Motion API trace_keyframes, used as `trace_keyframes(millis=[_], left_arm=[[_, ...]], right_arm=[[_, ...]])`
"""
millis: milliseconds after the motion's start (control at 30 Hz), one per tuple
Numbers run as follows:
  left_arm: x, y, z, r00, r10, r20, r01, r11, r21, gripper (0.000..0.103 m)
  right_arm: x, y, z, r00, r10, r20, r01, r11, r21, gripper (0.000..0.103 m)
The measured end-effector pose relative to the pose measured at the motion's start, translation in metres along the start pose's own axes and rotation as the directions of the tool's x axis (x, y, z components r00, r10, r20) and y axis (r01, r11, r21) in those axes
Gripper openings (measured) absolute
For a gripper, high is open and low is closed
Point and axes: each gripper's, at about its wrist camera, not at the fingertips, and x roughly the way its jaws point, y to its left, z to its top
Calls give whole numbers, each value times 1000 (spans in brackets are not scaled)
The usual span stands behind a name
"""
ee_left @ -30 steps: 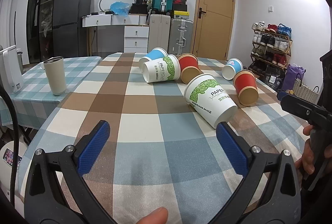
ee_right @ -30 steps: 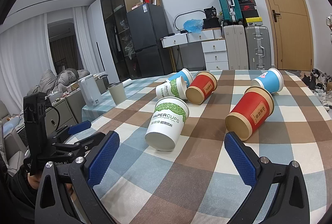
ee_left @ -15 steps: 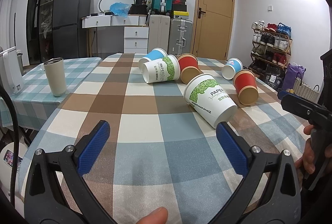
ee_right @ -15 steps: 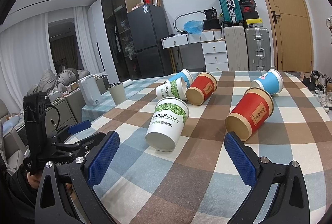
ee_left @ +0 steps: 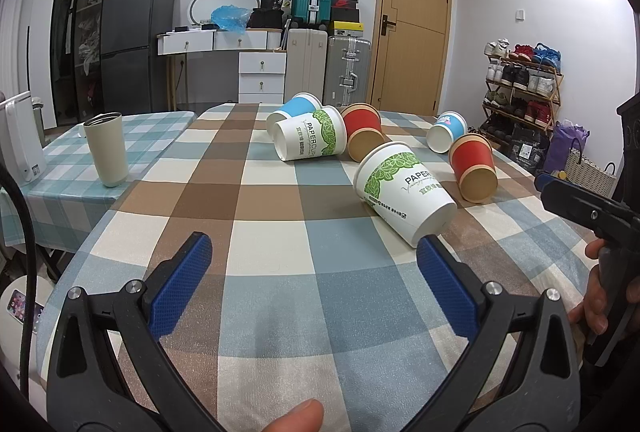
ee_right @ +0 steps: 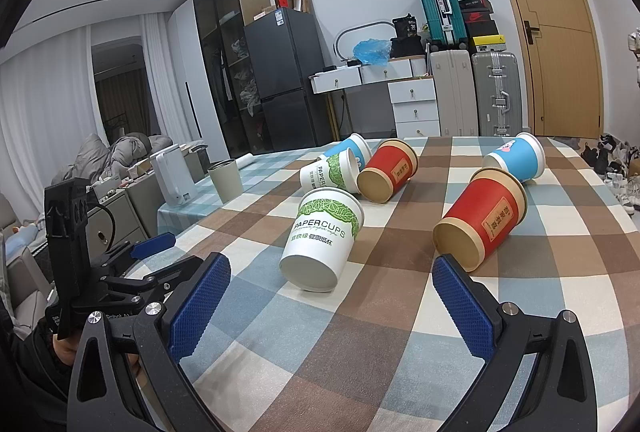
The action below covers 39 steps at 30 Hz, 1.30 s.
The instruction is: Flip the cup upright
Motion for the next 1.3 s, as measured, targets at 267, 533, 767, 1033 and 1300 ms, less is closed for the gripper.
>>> trace_keyframes(millis=[267,533,767,1033,1300], left_arm=[[0,0,0,1000,0,1,0,1000,2,102],[0,0,0,1000,1,1,-1,1000,3,102],[0,0,0,1000,1,2,-1,1000,4,102],[-2,-3,5,1000,-13,-5,13,1000,-3,102],[-3,-9,5,1000,-28,-14,28,1000,3,102]], right_arm=[[1,0,0,1000,1,1,-1,1000,0,103],[0,0,0,1000,0,0,0,1000,1,103],[-5,-3,-1,1000,-5,-1,5,1000,6,103],[-4,-5,0,1000,-24,-6,24,1000,14,103],[-9,-8,2,998,-54,-11,54,998,-9,103]])
